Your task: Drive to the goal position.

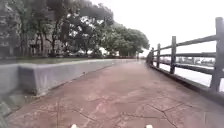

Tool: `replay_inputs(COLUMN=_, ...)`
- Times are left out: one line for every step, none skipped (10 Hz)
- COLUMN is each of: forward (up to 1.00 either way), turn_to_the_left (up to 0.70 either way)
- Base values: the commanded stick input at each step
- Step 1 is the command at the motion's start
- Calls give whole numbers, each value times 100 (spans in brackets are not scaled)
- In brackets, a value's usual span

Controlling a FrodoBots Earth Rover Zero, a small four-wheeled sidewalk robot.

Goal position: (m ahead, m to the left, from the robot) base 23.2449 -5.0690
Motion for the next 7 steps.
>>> replay_inputs(forward=85, turn_to_the_left=-34)
replay_inputs(forward=85, turn_to_the_left=-34)
replay_inputs(forward=85, turn_to_the_left=-34)
replay_inputs(forward=85, turn_to_the_left=-34)
replay_inputs(forward=85, turn_to_the_left=-34)
replay_inputs(forward=85, turn_to_the_left=-34)
replay_inputs(forward=85, turn_to_the_left=-34)
